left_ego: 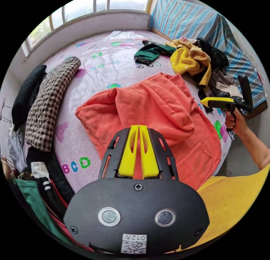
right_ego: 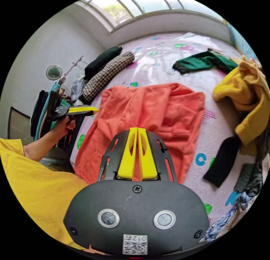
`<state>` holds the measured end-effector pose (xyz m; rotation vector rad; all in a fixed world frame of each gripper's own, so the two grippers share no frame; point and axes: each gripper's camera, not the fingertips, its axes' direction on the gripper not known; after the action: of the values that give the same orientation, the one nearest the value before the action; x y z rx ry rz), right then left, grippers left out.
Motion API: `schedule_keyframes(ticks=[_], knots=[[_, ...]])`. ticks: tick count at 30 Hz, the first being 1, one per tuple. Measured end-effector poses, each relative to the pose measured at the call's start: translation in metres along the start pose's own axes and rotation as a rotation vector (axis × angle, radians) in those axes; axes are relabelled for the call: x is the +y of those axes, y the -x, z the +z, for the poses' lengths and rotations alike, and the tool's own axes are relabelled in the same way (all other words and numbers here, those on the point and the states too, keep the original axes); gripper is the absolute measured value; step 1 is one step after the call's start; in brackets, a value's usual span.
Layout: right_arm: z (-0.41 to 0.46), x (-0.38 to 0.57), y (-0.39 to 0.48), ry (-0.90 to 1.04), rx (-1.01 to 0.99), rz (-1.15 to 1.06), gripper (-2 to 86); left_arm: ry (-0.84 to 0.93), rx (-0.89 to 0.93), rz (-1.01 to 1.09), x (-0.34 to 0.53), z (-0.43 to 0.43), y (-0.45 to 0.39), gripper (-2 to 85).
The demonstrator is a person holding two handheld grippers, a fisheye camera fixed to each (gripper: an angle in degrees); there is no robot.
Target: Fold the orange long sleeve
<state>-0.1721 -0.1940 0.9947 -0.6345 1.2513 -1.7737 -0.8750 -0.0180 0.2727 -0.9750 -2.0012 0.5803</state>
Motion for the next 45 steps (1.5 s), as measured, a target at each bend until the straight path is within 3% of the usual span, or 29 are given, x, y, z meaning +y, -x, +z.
schedule_keyframes(ticks=[3, 6, 8, 10, 18, 20, 23, 27, 33, 37, 39, 45], knots=[[0.004, -0.017, -0.006, -0.007, 0.025, 0.019, 0.6, 0.044, -0.022, 0.054, -0.013, 0.02, -0.014, 0.4], [0.043, -0.038, 0.005, 0.108, 0.056, -0.038, 0.5, 0.127, -0.093, 0.081, -0.016, 0.051, -0.022, 0.4], [0.084, -0.045, 0.012, 0.261, 0.244, -0.106, 0.5, 0.22, -0.205, 0.093, -0.006, 0.077, -0.016, 0.3], [0.109, -0.042, 0.006, 0.37, 0.359, -0.136, 0.3, 0.245, -0.179, 0.104, 0.008, 0.091, -0.009, 0.3], [0.108, -0.047, -0.025, 0.331, 0.202, 0.021, -0.1, 0.165, -0.186, 0.095, 0.027, 0.094, -0.008, 0.3], [0.094, -0.049, -0.025, 0.326, 0.139, 0.054, 0.0, 0.141, -0.119, 0.041, 0.018, 0.074, 0.004, 0.3], [0.058, -0.049, -0.013, 0.191, 0.131, 0.035, 0.3, 0.015, -0.106, -0.042, 0.001, 0.038, 0.028, 0.3], [0.044, -0.069, 0.006, 0.086, 0.169, -0.042, 0.6, -0.011, -0.033, -0.042, -0.042, 0.036, 0.047, 0.3], [0.085, -0.133, 0.017, 0.103, 0.293, -0.104, 0.7, 0.107, -0.115, -0.017, -0.089, 0.087, 0.048, 0.4], [0.133, -0.154, 0.001, 0.255, 0.309, -0.109, 0.5, 0.205, -0.183, -0.015, -0.074, 0.126, 0.062, 0.3], [0.152, -0.153, -0.014, 0.339, 0.335, -0.087, 0.2, 0.181, -0.126, -0.051, -0.064, 0.132, 0.074, 0.2], [0.147, -0.149, -0.028, 0.295, 0.254, -0.016, 0.0, 0.086, -0.033, -0.106, -0.045, 0.135, 0.088, -0.1]])
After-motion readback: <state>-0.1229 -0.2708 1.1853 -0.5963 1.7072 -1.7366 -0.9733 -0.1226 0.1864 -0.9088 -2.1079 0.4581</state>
